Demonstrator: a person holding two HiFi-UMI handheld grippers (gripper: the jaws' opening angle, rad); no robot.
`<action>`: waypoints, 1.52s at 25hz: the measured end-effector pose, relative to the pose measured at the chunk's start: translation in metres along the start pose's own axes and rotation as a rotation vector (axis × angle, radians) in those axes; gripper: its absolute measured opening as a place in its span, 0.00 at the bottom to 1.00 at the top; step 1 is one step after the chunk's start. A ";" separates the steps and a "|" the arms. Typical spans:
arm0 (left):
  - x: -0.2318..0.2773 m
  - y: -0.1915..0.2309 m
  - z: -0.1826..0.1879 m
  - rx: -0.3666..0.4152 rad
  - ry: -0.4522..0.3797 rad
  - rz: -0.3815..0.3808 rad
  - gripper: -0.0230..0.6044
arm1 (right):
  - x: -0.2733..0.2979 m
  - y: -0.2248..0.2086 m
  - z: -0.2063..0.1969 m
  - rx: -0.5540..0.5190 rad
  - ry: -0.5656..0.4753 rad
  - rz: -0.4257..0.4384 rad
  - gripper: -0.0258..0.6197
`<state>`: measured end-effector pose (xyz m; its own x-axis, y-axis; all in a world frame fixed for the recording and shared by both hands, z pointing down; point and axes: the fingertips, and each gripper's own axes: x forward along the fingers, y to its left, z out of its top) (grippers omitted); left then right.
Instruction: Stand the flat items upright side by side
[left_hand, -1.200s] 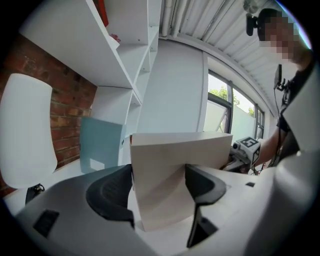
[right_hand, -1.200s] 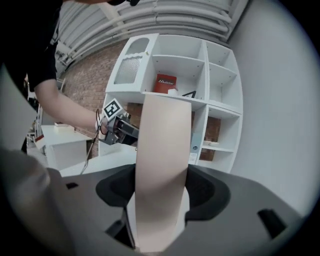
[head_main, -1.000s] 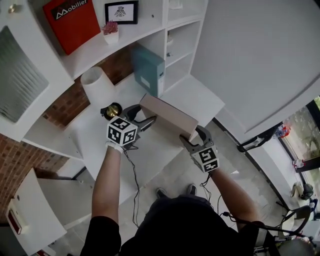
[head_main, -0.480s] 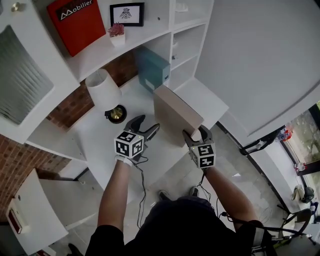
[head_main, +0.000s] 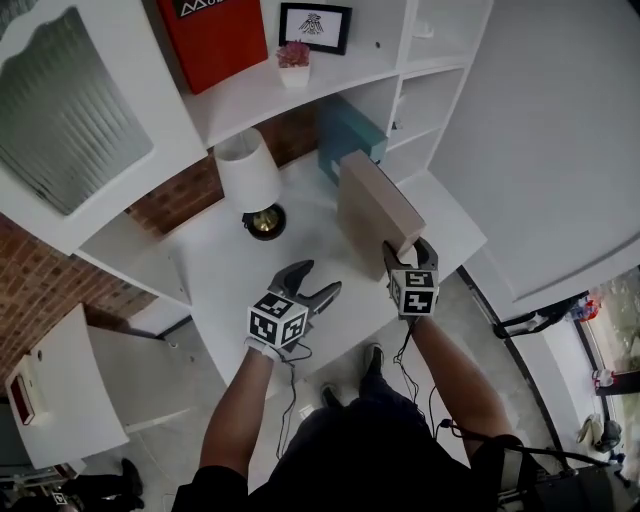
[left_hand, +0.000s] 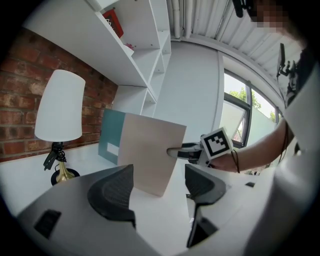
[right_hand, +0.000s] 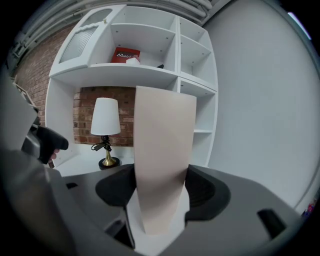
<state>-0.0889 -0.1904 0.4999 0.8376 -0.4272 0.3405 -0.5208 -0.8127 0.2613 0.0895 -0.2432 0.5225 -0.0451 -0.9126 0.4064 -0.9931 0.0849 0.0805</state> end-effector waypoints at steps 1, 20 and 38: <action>-0.003 0.003 -0.004 -0.010 0.003 0.015 0.55 | 0.008 0.002 0.004 -0.001 -0.002 0.007 0.49; 0.004 0.049 -0.004 -0.138 0.049 0.241 0.55 | 0.151 0.015 0.059 -0.032 -0.042 0.048 0.50; -0.009 0.073 -0.015 -0.242 0.043 0.350 0.55 | 0.198 0.038 0.083 0.006 -0.069 0.077 0.53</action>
<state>-0.1369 -0.2396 0.5293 0.5986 -0.6397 0.4822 -0.8003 -0.5032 0.3260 0.0344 -0.4534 0.5305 -0.1284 -0.9290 0.3472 -0.9870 0.1537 0.0463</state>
